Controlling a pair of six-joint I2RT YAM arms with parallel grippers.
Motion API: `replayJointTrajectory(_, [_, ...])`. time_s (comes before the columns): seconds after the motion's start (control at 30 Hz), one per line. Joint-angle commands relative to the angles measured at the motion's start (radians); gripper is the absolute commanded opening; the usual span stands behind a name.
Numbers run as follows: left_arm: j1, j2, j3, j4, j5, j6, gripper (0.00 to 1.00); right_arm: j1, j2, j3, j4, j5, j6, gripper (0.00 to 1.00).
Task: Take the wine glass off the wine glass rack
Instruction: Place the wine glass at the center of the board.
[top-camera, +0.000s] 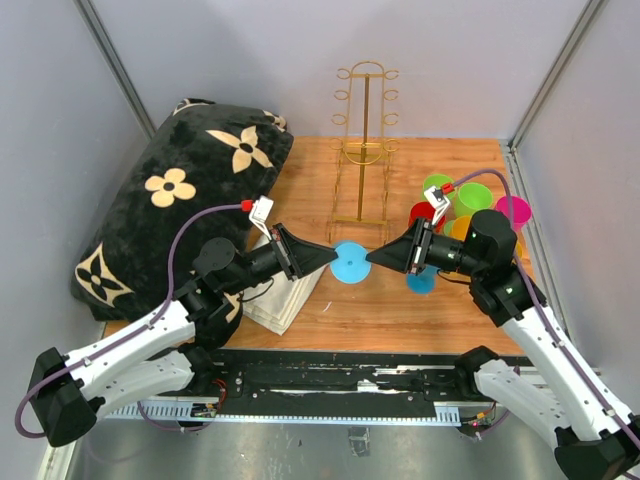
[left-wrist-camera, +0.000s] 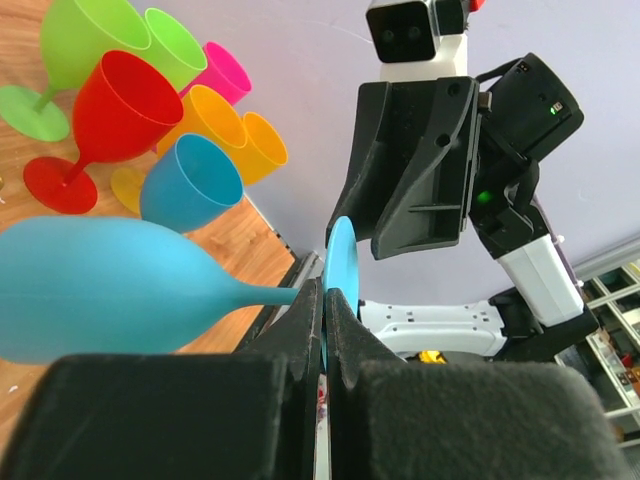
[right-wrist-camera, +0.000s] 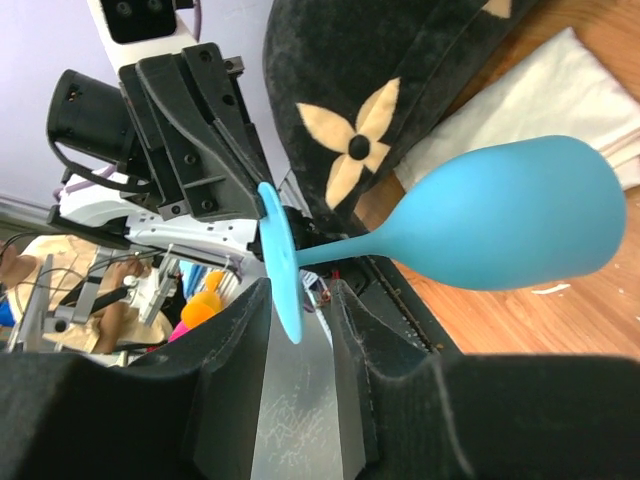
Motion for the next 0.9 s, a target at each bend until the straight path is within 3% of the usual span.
replayJointTrajectory(0.0, [-0.012, 0.001, 0.030, 0.046, 0.023, 0.004, 0.00, 0.016, 0.020, 0.002, 0.093, -0.101, 0.045, 0.31])
replayJointTrajectory(0.3, [-0.028, 0.010, 0.028, 0.082, 0.025, -0.008, 0.01, 0.016, 0.028, -0.014, 0.176, -0.185, 0.089, 0.15])
replayJointTrajectory(0.4, [-0.034, 0.018, 0.025, 0.107, 0.044, -0.009, 0.01, 0.016, 0.025, -0.016, 0.183, -0.187, 0.090, 0.02])
replayJointTrajectory(0.47, [-0.044, 0.031, 0.041, 0.101, 0.085, 0.008, 0.08, 0.016, 0.018, -0.017, 0.176, -0.171, 0.076, 0.01])
replayJointTrajectory(0.57, [-0.055, 0.057, 0.083, 0.031, 0.148, 0.046, 0.34, 0.016, -0.002, -0.019, 0.179, -0.142, 0.044, 0.01])
replayJointTrajectory(0.6, [-0.062, 0.063, 0.096, 0.005, 0.159, 0.057, 0.38, 0.016, -0.010, -0.015, 0.168, -0.125, 0.027, 0.01])
replayJointTrajectory(0.87, [-0.107, 0.040, 0.079, -0.047, 0.146, 0.065, 0.42, 0.016, -0.078, 0.023, 0.065, -0.024, -0.121, 0.01])
